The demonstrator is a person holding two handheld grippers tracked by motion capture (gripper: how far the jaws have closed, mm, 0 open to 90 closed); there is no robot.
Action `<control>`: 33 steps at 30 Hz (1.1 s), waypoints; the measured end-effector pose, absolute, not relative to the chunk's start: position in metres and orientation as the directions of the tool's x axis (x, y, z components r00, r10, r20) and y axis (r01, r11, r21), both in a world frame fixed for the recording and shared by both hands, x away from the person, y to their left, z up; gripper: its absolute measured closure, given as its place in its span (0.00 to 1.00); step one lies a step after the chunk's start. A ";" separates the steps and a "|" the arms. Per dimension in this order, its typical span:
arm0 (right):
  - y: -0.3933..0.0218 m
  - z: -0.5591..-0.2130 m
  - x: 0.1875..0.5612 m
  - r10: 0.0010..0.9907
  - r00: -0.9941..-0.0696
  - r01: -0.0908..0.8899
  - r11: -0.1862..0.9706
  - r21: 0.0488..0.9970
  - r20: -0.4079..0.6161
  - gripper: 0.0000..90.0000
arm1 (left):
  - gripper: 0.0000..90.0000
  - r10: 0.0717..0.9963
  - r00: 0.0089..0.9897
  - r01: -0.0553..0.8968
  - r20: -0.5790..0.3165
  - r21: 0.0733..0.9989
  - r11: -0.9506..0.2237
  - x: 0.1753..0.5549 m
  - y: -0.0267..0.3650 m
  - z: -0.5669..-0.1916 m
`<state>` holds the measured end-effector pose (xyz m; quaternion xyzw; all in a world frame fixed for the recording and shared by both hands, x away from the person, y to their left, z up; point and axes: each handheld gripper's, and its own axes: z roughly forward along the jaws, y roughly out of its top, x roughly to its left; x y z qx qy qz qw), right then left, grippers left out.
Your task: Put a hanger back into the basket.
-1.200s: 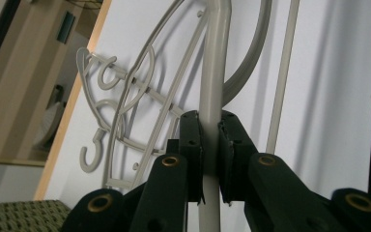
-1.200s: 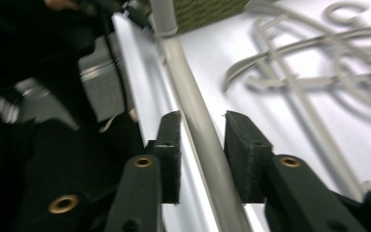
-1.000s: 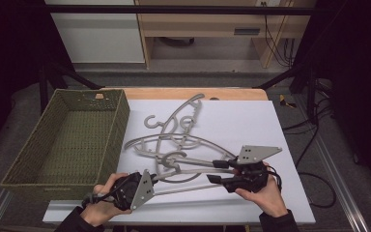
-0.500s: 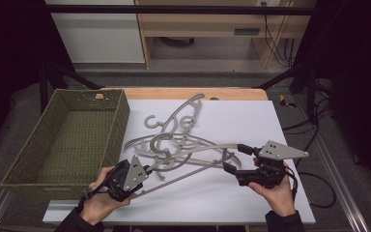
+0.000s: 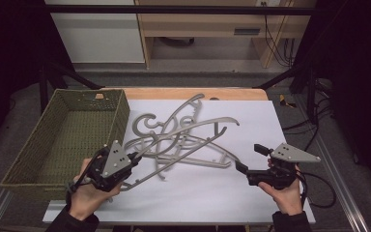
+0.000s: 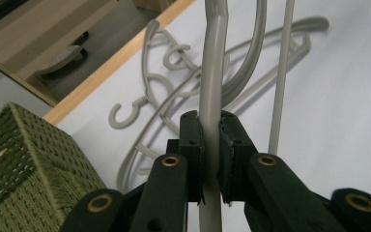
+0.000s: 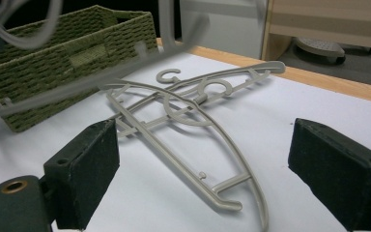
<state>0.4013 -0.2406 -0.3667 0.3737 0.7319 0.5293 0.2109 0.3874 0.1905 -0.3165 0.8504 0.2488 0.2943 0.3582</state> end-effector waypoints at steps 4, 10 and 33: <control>-0.245 -0.369 0.401 0.782 -0.618 0.325 0.152 0.933 0.088 0.12 | 0.91 0.646 0.700 0.209 0.304 0.777 -0.593 0.390 0.196 -0.298; -0.249 -0.370 0.401 0.796 -0.597 0.329 0.132 0.935 0.098 0.10 | 0.91 0.652 0.681 0.190 0.334 0.779 -0.598 0.395 0.206 -0.272; -0.250 -0.374 0.403 0.799 -0.597 0.330 0.162 0.930 0.073 0.08 | 0.91 0.709 0.661 0.341 0.246 0.743 -0.575 0.456 0.274 -0.234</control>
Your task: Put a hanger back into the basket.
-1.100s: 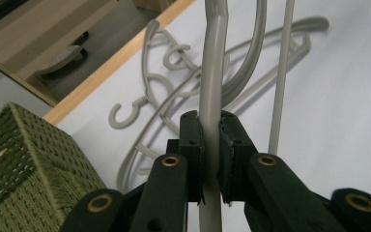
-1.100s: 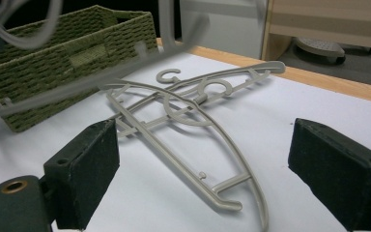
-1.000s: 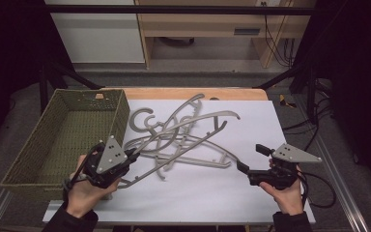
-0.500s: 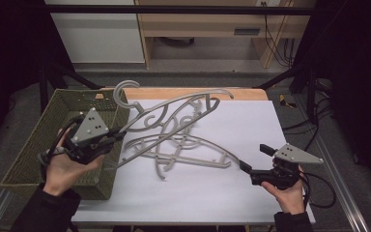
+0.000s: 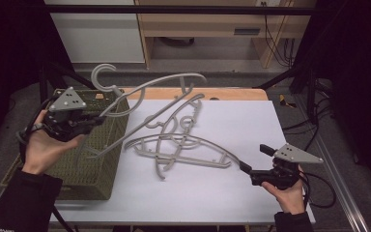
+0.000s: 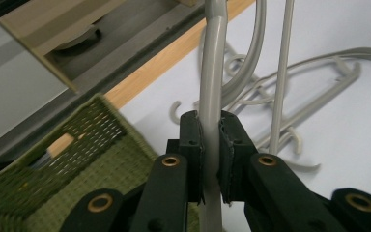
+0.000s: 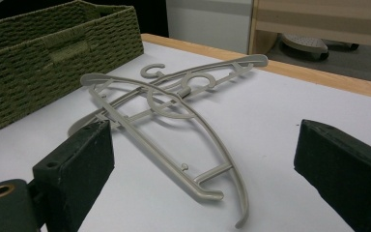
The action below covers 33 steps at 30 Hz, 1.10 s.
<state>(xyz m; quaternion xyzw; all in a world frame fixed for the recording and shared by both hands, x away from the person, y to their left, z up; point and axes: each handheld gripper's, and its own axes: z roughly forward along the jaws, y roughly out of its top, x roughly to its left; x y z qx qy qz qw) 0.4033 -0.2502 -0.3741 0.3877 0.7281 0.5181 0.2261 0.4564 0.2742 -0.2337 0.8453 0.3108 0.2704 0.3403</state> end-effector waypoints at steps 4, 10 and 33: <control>-0.250 -0.374 0.403 0.798 -0.597 0.334 0.163 0.929 0.074 0.08 | 0.91 0.735 0.628 0.377 0.255 0.726 -0.575 0.465 0.292 -0.232; -0.249 -0.375 0.403 0.800 -0.596 0.329 0.164 0.930 0.070 0.07 | 0.91 0.778 0.573 0.428 0.258 0.715 -0.552 0.475 0.324 -0.238; -0.251 -0.373 0.403 0.803 -0.591 0.323 0.156 0.933 0.071 0.06 | 0.91 0.880 0.412 0.590 0.238 0.666 -0.457 0.482 0.412 -0.293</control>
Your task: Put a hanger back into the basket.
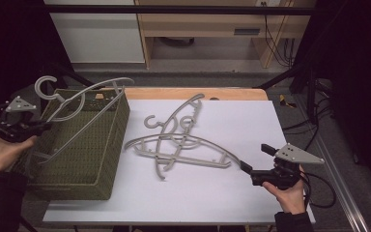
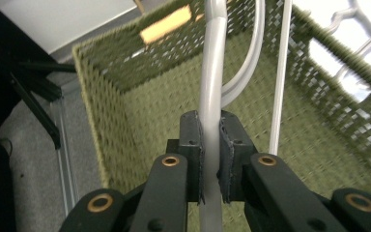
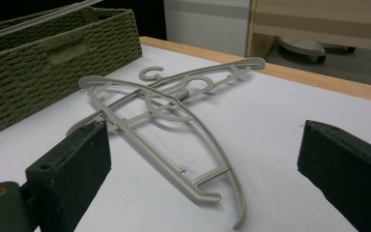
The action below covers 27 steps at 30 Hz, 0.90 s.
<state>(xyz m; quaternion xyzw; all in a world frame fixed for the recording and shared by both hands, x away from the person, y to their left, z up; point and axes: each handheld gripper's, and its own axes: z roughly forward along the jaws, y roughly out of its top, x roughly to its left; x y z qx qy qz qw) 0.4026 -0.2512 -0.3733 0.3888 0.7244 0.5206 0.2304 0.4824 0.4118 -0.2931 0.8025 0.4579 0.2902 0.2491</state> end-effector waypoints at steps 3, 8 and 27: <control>-0.250 -0.374 0.403 0.803 -0.593 0.324 0.164 0.932 0.065 0.05 | 0.91 0.888 0.397 0.609 0.234 0.656 -0.445 0.481 0.420 -0.300; -0.250 -0.375 0.404 0.802 -0.594 0.330 0.168 0.929 0.066 0.05 | 0.91 0.895 0.384 0.636 0.228 0.637 -0.435 0.480 0.431 -0.312; -0.248 -0.376 0.404 0.800 -0.597 0.336 0.182 0.924 0.060 0.06 | 0.91 0.915 0.350 0.690 0.199 0.606 -0.396 0.480 0.444 -0.340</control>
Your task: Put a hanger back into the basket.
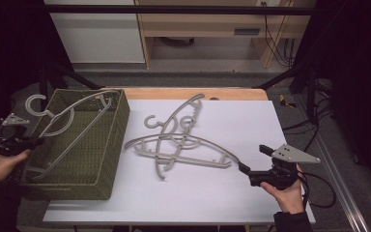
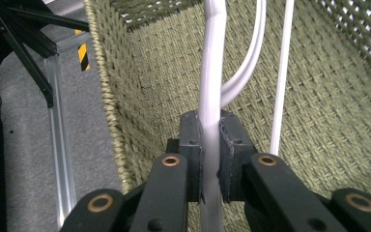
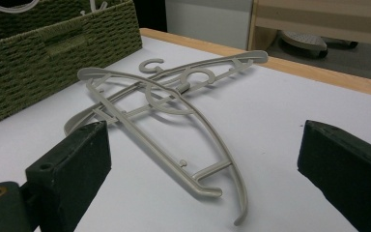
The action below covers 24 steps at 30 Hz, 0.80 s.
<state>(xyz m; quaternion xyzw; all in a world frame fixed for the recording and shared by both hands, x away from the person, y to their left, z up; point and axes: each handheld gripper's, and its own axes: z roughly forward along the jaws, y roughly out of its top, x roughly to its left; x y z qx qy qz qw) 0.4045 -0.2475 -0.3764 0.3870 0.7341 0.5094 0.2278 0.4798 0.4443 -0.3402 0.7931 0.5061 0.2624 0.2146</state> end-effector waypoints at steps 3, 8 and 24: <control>-0.247 -0.376 0.404 0.798 -0.599 0.337 0.185 0.923 0.058 0.06 | 0.91 0.912 0.344 0.714 0.221 0.569 -0.407 0.487 0.438 -0.346; -0.248 -0.376 0.404 0.798 -0.600 0.336 0.186 0.923 0.058 0.06 | 0.91 0.907 0.349 0.756 0.234 0.502 -0.420 0.499 0.428 -0.361; -0.245 -0.378 0.405 0.799 -0.598 0.341 0.189 0.921 0.057 0.06 | 0.80 0.942 0.295 0.773 0.159 0.541 -0.333 0.495 0.436 -0.363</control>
